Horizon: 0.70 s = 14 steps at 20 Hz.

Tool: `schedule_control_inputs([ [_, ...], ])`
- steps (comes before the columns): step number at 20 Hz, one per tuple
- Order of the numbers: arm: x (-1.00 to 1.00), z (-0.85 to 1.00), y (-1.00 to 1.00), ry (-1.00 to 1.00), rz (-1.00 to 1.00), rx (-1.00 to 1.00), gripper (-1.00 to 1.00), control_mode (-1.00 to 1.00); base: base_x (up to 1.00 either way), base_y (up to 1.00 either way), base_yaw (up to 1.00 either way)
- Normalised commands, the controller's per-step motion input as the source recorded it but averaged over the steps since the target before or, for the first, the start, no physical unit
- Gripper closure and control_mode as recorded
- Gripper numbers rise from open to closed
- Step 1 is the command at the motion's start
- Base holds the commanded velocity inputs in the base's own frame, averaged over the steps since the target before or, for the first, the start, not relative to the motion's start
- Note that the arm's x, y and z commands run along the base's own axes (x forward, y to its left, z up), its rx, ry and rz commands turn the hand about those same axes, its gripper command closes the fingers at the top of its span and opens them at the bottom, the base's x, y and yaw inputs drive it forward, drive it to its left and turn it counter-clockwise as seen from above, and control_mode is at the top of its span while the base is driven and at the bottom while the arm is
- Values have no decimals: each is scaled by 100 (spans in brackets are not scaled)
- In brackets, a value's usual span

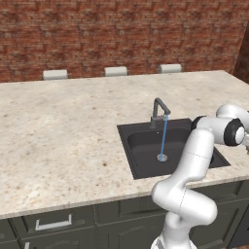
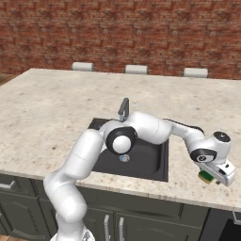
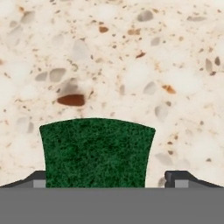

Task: Soak the sponge with water for a few seconds and then drop it inside the sink.

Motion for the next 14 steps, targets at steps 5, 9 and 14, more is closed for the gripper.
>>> schedule_control_inputs([
  [5, 0, 0, 0, 0, 0, 0, 100, -100, 0, 0, 0],
  [9, 0, 0, 0, 0, 0, 0, 100, -100, 0, 0, 0],
  [14, -1, 1, 0, 0, 5, 0, 100, -100, 0, 0, 0],
])
